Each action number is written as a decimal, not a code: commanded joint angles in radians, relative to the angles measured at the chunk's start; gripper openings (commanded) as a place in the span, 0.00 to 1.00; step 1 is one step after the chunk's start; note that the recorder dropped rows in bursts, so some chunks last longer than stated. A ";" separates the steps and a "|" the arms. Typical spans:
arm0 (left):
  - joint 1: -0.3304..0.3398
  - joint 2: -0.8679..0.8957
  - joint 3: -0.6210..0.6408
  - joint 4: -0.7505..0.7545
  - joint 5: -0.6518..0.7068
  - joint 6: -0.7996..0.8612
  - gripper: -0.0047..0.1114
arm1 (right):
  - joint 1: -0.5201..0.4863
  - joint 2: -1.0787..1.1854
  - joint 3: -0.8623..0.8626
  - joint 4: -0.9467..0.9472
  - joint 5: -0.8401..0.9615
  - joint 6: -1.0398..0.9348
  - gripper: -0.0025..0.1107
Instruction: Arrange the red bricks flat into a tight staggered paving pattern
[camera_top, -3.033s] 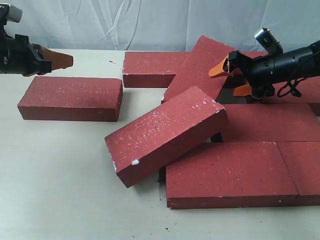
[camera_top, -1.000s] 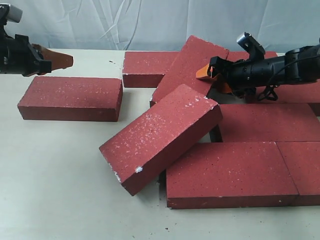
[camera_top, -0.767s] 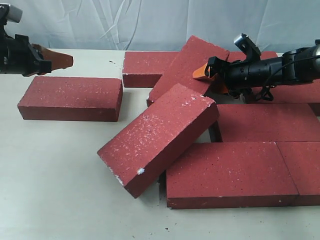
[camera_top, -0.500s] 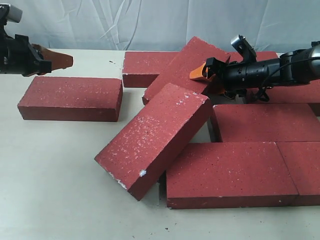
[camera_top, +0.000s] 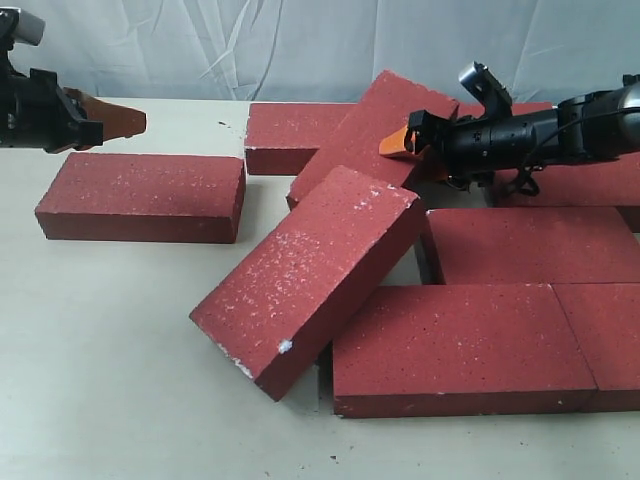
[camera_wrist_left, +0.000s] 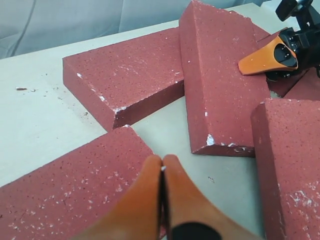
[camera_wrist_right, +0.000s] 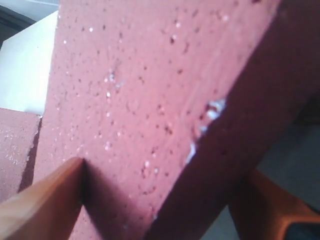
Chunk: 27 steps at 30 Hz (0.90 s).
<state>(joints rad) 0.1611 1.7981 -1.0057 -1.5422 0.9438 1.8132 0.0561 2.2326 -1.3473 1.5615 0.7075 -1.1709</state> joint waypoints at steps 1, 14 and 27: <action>-0.002 -0.005 -0.001 -0.006 0.001 0.004 0.04 | 0.002 -0.045 -0.004 0.014 -0.033 -0.004 0.04; -0.002 -0.005 -0.001 -0.014 0.001 0.006 0.04 | 0.002 -0.315 -0.004 0.011 -0.163 -0.002 0.04; 0.159 -0.130 0.032 0.102 -0.106 -0.191 0.04 | 0.119 -0.370 -0.013 -0.030 0.032 0.050 0.04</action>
<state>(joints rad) 0.2692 1.7116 -0.9978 -1.4521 0.8542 1.6582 0.1257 1.8435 -1.3473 1.5390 0.7597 -1.1188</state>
